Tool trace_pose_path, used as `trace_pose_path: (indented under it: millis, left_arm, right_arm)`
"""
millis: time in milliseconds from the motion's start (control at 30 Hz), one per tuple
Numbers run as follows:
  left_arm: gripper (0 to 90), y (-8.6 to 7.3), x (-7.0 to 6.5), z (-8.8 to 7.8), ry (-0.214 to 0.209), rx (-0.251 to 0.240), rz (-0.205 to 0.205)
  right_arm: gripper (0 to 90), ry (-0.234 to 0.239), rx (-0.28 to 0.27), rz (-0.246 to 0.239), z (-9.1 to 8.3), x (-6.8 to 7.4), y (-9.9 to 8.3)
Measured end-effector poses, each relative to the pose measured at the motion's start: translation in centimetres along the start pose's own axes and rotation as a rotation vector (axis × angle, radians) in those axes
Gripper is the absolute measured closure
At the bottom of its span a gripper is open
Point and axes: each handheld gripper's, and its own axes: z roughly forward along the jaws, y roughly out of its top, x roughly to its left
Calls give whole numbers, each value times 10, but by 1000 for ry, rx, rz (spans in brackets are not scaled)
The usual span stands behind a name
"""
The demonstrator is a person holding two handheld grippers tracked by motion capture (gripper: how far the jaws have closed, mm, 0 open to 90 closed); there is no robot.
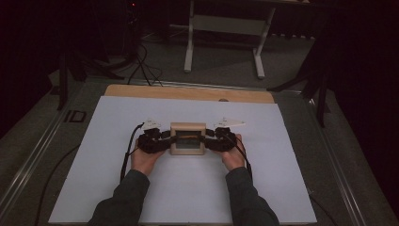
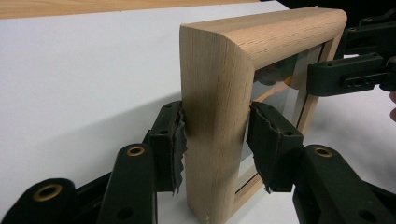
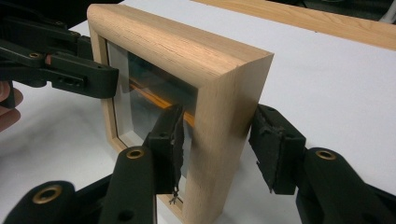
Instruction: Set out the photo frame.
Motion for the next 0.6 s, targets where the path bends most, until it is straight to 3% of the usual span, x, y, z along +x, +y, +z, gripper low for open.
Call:
trace_pose_path:
  millis: [600]
  left_arm:
    - [546,0,0,1,-12,4,-3]
  right_arm:
    - [537,2,0,4,0,0,0]
